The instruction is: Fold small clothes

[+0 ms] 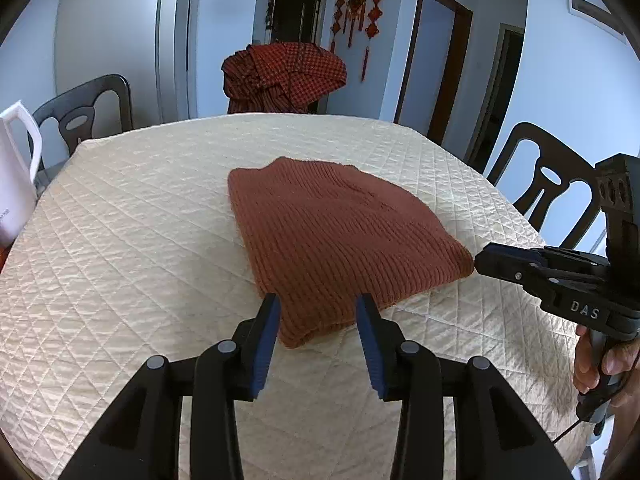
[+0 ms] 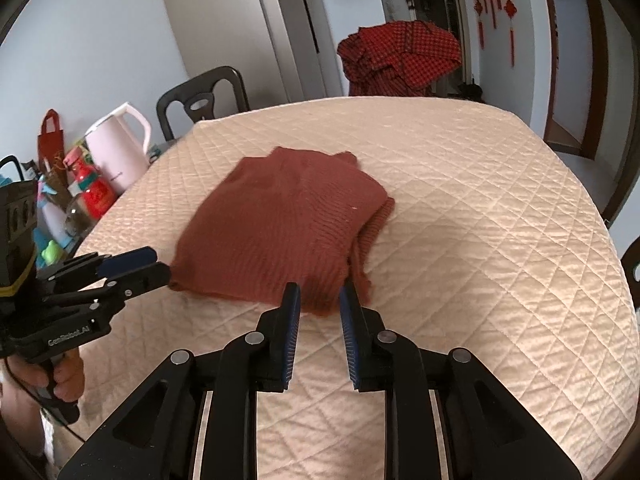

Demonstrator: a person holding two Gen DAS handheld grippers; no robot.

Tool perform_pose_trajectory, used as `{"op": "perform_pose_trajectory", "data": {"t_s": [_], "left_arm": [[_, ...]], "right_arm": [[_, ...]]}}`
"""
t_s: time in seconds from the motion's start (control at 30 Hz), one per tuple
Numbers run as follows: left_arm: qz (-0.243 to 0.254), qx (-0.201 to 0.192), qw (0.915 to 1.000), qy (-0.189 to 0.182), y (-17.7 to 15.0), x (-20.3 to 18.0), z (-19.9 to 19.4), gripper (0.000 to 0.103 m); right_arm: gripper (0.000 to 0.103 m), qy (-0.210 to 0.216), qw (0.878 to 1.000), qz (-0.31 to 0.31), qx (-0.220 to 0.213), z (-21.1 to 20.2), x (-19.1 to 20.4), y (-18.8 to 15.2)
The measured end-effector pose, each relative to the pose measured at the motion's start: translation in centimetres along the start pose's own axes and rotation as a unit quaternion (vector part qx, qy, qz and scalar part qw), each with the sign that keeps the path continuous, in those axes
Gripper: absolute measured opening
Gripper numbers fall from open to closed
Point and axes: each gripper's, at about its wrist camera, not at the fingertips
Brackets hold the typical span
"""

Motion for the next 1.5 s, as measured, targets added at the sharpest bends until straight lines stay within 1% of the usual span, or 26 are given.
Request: {"op": "perform_pose_trajectory", "data": {"t_s": [0.1, 0.2, 0.3, 0.4, 0.47, 0.5, 0.6, 0.7, 0.77, 0.8, 0.83, 0.9, 1.07, 1.2, 1.3, 1.47, 1.5], "left_arm": [[-0.003, -0.004, 1.0, 0.0, 0.2, 0.1, 0.0, 0.042], [-0.006, 0.001, 1.0, -0.001, 0.3, 0.3, 0.7, 0.042], [-0.012, 0.019, 0.9997, -0.005, 0.1, 0.5, 2.0, 0.042], [-0.019, 0.038, 0.999, -0.009, -0.4, 0.6, 3.1, 0.042], [-0.017, 0.039, 0.999, -0.009, -0.6, 0.6, 3.2, 0.042], [-0.017, 0.039, 0.999, -0.011, -0.7, 0.7, 3.0, 0.042], [-0.02, 0.037, 0.999, -0.014, -0.5, 1.1, 2.4, 0.042], [-0.02, 0.025, 0.9994, -0.012, 0.0, 1.3, 1.5, 0.042], [-0.024, 0.017, 0.9995, -0.01, 0.4, 1.4, 1.1, 0.042], [-0.025, 0.012, 0.9996, -0.008, 0.7, 1.4, 0.9, 0.046], [-0.025, 0.007, 0.9996, -0.007, 0.9, 1.5, 0.7, 0.053], [-0.027, -0.001, 0.9996, -0.006, 1.3, 1.5, 0.7, 0.057], [-0.037, -0.001, 0.9993, -0.002, 2.1, 2.2, 1.5, 0.057], [-0.052, -0.001, 0.9987, -0.003, 2.5, 3.1, 2.5, 0.057], [-0.073, -0.002, 0.9971, -0.02, 2.7, 4.1, 3.4, 0.057], [-0.117, 0.019, 0.9915, -0.054, 3.0, 5.9, 5.9, 0.057], [-0.123, 0.021, 0.9904, -0.06, 3.0, 6.1, 6.2, 0.059]], "right_arm": [[0.021, 0.009, 1.0, -0.001, -0.008, -0.2, 0.3, 0.1], [0.021, 0.012, 1.0, 0.0, -0.009, 0.2, 0.3, 0.5], [0.021, 0.009, 1.0, 0.004, 0.001, 1.3, 0.1, 0.6], [0.021, 0.001, 1.0, 0.016, 0.024, 3.1, -0.6, 0.4], [0.021, 0.002, 0.999, 0.029, 0.037, 3.7, -1.2, 0.0], [0.021, 0.009, 0.999, 0.036, 0.039, 3.7, -1.4, -0.1], [0.021, 0.012, 0.999, 0.033, 0.031, 2.9, -1.3, -0.1], [0.021, 0.016, 0.999, 0.032, 0.019, 2.0, -1.2, 0.3], [0.026, 0.015, 0.999, 0.034, 0.009, 1.4, -1.2, 0.6], [0.037, 0.015, 0.999, 0.034, 0.003, 1.3, -1.3, 0.8], [0.046, 0.017, 0.999, 0.036, -0.003, 1.1, -1.3, 1.0], [0.046, 0.027, 0.999, 0.041, -0.008, 1.1, -1.5, 1.4], [0.046, 0.033, 0.998, 0.053, 0.0, 2.1, -2.0, 1.9], [0.046, 0.038, 0.996, 0.076, 0.001, 2.7, -3.2, 2.2], [0.046, 0.045, 0.994, 0.097, 0.003, 3.5, -4.3, 2.7], [0.046, 0.07, 0.99, 0.125, 0.018, 5.3, -5.6, 3.4], [0.046, 0.076, 0.989, 0.127, 0.024, 5.8, -5.8, 3.5]]}}
Point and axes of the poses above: each gripper's, at about its wrist camera, not at the fingertips, and z roughly the way its jaws point, x to its left, y to its top
